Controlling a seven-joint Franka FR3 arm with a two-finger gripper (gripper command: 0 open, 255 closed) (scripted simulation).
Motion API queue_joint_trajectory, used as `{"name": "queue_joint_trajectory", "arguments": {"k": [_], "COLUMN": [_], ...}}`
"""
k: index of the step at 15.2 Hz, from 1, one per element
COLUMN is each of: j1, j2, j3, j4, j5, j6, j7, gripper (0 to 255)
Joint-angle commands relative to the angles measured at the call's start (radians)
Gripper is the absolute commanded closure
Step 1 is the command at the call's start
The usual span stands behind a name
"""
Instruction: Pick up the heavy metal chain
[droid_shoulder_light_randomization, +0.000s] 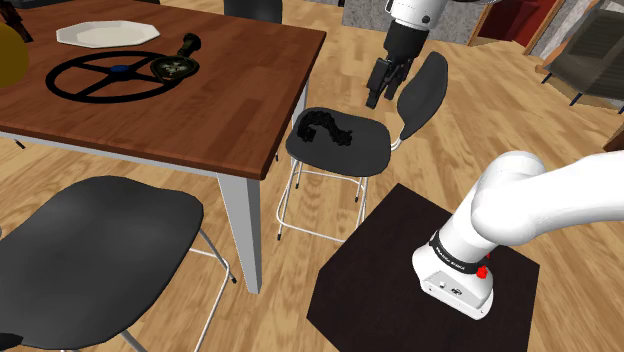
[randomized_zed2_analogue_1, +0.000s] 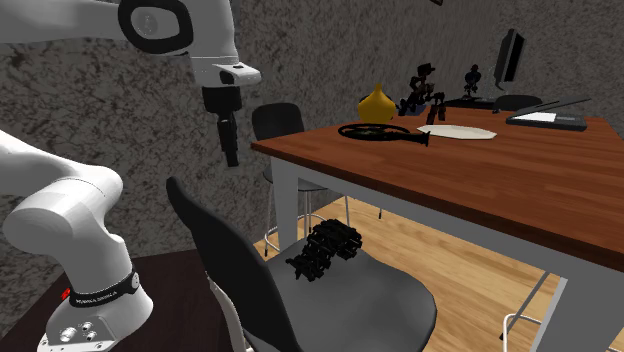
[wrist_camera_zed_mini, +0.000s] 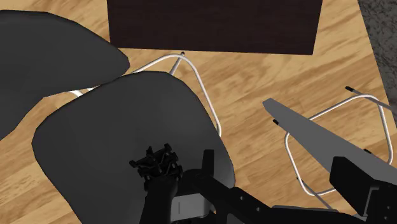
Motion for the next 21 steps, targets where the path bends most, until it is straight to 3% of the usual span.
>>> {"name": "queue_joint_trajectory", "arguments": {"k": [1, 11, 21], "j1": [0.0, -0.04, -0.065], "j2": [0.0, 0.234, 0.585], "j3": [0.0, -0.084, -0.169], "j4": [0.0, -0.101, -0.062], "j5": [0.0, -0.069, -0.083], "j6": [0.0, 0.318, 0.62], "j7": [0.0, -0.116, -0.236], "gripper": [0, 0, 0]}}
